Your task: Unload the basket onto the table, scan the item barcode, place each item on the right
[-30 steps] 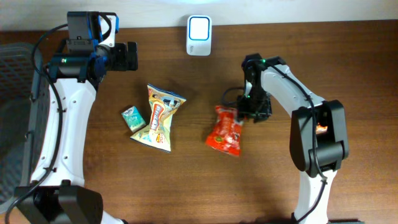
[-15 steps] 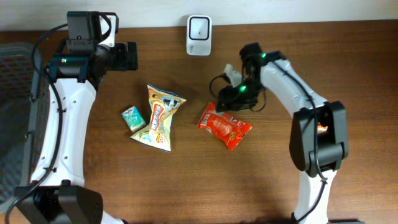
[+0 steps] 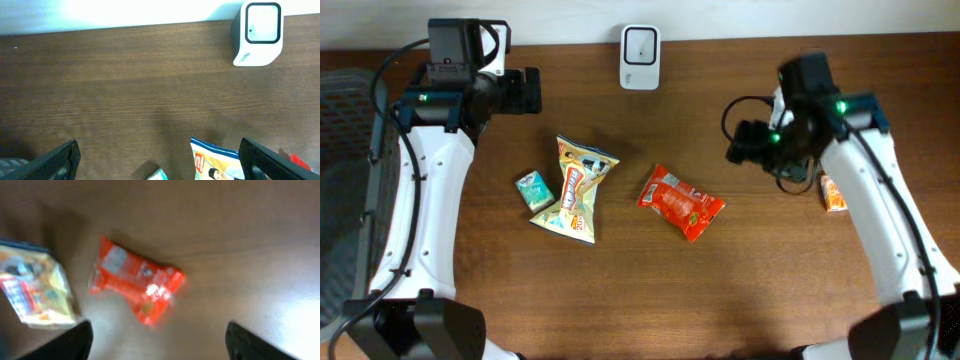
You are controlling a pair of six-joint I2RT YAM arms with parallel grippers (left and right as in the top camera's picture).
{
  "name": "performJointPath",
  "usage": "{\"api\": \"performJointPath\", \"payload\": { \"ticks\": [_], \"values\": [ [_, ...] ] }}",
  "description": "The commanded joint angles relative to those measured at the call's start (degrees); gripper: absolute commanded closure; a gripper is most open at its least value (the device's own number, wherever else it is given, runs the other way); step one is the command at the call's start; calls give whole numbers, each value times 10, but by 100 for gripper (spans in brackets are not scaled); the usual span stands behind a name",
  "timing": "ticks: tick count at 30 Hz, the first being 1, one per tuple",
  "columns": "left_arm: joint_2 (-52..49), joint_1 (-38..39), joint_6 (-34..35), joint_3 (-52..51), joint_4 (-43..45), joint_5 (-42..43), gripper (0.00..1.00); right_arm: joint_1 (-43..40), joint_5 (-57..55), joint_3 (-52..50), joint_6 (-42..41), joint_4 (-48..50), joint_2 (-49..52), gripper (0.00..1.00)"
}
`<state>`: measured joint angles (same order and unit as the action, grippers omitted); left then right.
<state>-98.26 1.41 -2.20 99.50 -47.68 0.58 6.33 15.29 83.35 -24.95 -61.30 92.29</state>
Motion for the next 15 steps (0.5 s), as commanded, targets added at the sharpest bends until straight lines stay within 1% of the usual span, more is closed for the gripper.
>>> {"api": "performJointPath", "payload": {
  "ticks": [1, 2, 4, 6, 8, 12, 15],
  "values": [
    [-3, -3, -9, 1, 0, -4, 1, -11, 162, -161, -75, 104, 15, 5],
    [-3, -3, -9, 1, 0, -4, 1, -8, 170, -193, -105, 144, 16, 1],
    [-3, -3, -9, 1, 0, -4, 1, 1, 168, -233, -147, 202, 17, 1],
    [-3, -3, -9, 1, 0, -4, 1, 7, 151, -252, -182, 231, 17, 1],
    [-3, -3, -9, 1, 0, -4, 1, 17, 107, -265, -213, 245, 17, 1],
    [-3, -3, -9, 1, 0, -4, 1, 47, 95, -304, -251, 296, 34, 1],
    [-3, -3, -9, 1, 0, -4, 1, 69, 97, -321, -251, 348, 54, 1]
  ]
}}
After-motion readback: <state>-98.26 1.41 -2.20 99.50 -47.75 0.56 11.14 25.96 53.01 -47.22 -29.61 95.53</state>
